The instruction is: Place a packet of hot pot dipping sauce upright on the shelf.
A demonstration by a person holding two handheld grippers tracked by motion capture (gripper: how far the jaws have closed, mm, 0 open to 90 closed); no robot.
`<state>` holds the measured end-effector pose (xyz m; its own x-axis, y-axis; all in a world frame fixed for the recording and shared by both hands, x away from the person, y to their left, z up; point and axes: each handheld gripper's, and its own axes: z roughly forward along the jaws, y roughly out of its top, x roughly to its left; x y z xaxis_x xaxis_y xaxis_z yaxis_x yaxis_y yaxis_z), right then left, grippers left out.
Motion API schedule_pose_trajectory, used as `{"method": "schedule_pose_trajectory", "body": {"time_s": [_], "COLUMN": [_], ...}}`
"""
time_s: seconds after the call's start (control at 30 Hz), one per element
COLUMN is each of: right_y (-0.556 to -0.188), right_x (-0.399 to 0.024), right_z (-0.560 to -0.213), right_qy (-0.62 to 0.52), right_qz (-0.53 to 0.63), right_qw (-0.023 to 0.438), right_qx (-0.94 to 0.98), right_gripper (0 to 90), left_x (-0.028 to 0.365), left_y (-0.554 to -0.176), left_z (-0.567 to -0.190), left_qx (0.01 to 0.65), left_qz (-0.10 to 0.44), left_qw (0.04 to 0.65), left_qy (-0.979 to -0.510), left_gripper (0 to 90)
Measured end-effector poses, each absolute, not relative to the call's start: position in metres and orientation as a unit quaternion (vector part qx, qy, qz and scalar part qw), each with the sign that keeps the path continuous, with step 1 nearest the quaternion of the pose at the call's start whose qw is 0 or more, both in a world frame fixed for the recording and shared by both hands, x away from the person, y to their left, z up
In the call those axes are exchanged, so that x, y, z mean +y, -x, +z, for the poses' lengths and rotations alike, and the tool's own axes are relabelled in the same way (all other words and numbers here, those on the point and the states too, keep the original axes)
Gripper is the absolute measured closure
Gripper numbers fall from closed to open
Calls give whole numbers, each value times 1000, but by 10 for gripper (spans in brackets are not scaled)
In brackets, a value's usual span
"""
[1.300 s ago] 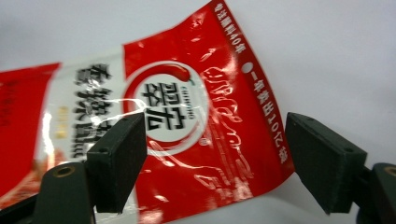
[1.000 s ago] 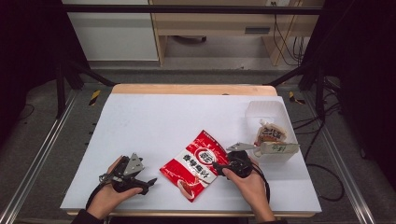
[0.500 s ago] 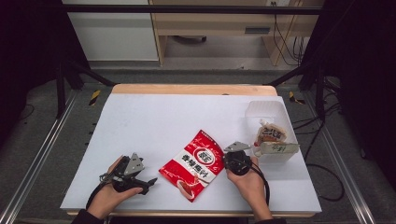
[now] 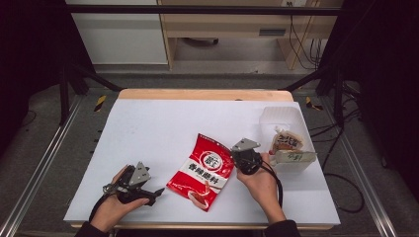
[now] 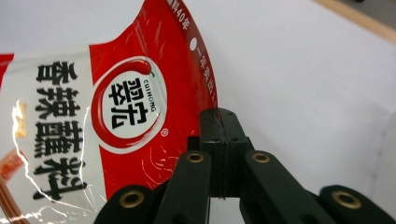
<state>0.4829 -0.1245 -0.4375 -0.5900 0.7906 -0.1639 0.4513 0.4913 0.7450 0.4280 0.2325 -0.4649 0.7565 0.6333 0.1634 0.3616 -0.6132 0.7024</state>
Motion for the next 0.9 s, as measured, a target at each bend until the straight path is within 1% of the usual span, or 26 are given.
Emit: {"method": "schedule_pose_trajectory", "body": {"time_s": [0.57, 0.77, 0.9], "right_y": [-515, -502, -488], "right_x": [-70, -60, -56], "right_z": [-375, -367, -365], "right_qy": [-303, -274, -252], "right_qz": [345, 366, 380], "right_qw": [295, 282, 266], "right_qx": [838, 844, 849], "right_gripper": [900, 900, 900], "left_x": [241, 245, 254], "left_y": [-429, -428, -429], "left_z": [-460, -456, -450], "left_qx": [294, 296, 302], "left_qz": [208, 206, 220], "left_qw": [345, 353, 357], "left_qy": [-867, -863, -856], "left_gripper": [111, 111, 115]}}
